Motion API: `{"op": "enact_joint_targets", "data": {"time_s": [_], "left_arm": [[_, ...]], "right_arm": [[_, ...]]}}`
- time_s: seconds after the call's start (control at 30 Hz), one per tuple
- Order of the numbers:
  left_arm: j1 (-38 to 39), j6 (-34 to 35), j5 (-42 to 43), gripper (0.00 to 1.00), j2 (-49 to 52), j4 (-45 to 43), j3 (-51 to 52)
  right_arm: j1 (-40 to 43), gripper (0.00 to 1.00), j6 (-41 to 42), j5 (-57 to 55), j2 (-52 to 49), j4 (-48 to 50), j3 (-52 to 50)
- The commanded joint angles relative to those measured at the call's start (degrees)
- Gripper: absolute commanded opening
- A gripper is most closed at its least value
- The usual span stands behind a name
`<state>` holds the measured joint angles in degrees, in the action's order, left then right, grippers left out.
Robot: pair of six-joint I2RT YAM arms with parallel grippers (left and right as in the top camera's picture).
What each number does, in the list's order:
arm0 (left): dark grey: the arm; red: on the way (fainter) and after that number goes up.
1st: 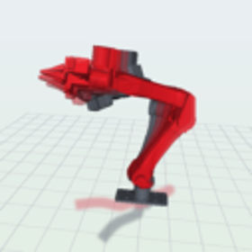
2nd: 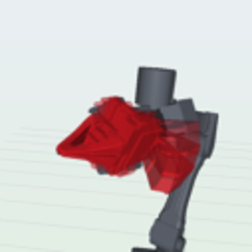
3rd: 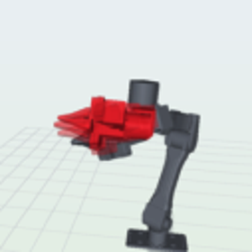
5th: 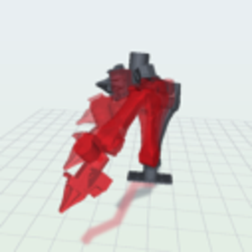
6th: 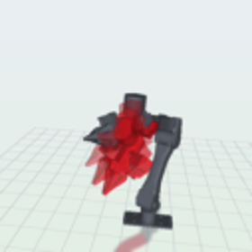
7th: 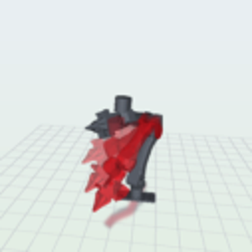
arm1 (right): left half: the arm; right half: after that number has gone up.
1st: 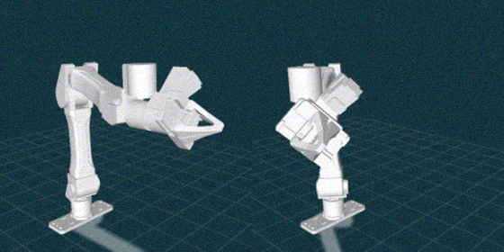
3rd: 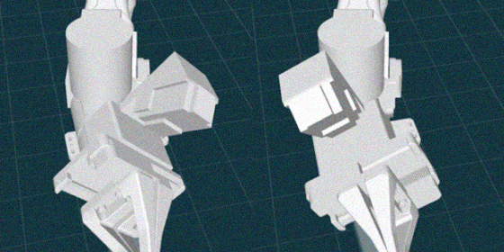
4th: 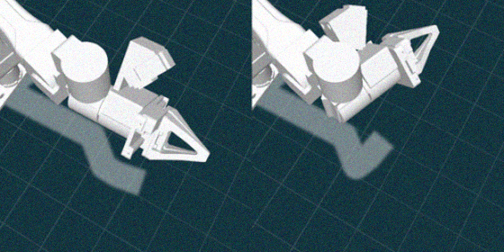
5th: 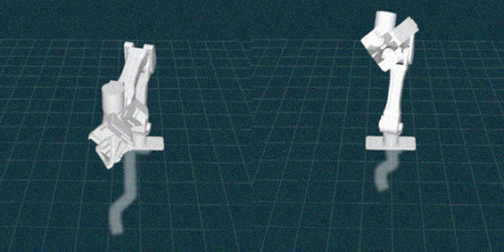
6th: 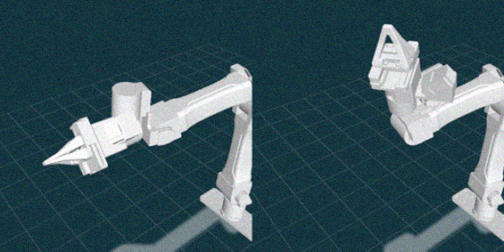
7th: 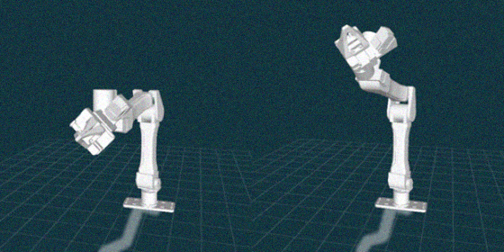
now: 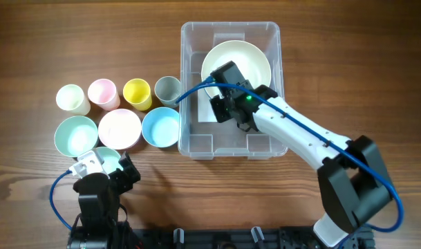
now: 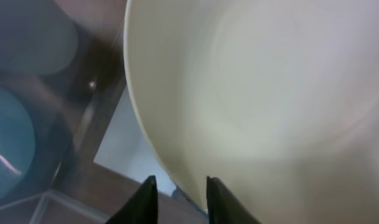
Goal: Pack container
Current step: 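Release the cream bowl and retract the right gripper to the right side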
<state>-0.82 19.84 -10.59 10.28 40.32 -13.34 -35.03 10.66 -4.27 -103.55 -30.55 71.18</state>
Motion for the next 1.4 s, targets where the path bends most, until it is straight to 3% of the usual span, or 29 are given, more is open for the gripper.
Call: {"op": "enact_joint_targets", "data": {"time_s": [0.0,0.13,0.2,0.33,0.53,0.63,0.87,1.17,1.27,1.37], "left_arm": [[-0.26,0.11,0.31,1.00,-0.20,-0.15,0.39],[-0.26,0.11,0.31,1.00,-0.20,-0.15,0.39],[-0.26,0.11,0.31,1.00,-0.20,-0.15,0.37],[-0.26,0.11,0.31,1.00,-0.20,-0.15,0.39],[-0.26,0.00,-0.17,1.00,-0.20,-0.15,0.37],[-0.26,-0.09,-4.46,1.00,-0.20,-0.15,0.37],[-0.26,-0.09,-4.46,1.00,-0.20,-0.63,0.39],[-0.26,7.65,16.65,1.00,-0.22,-11.80,0.37],[-0.26,7.67,18.69,0.99,0.04,-14.88,-1.25],[-0.26,7.61,15.30,1.00,3.54,-14.69,-5.88]], "right_arm": [[0.31,0.33,3.37,-2.43,8.11,-4.48,4.70],[2.99,0.53,10.62,-4.87,18.99,-9.44,5.46],[6.14,0.56,12.70,-5.03,24.83,-10.95,5.46],[16.00,0.74,19.34,-5.25,35.32,-12.72,5.44],[34.84,0.98,23.08,-5.46,44.19,-14.67,5.42],[42.82,1.00,28.89,-4.96,43.60,-18.84,5.42],[51.17,0.99,29.66,1.44,36.35,-21.57,5.42],[51.28,0.99,30.01,1.77,26.88,-23.32,5.31],[51.28,0.99,30.03,1.77,24.39,-23.34,5.31],[51.28,1.00,30.01,1.75,22.32,-23.30,5.31]]}}
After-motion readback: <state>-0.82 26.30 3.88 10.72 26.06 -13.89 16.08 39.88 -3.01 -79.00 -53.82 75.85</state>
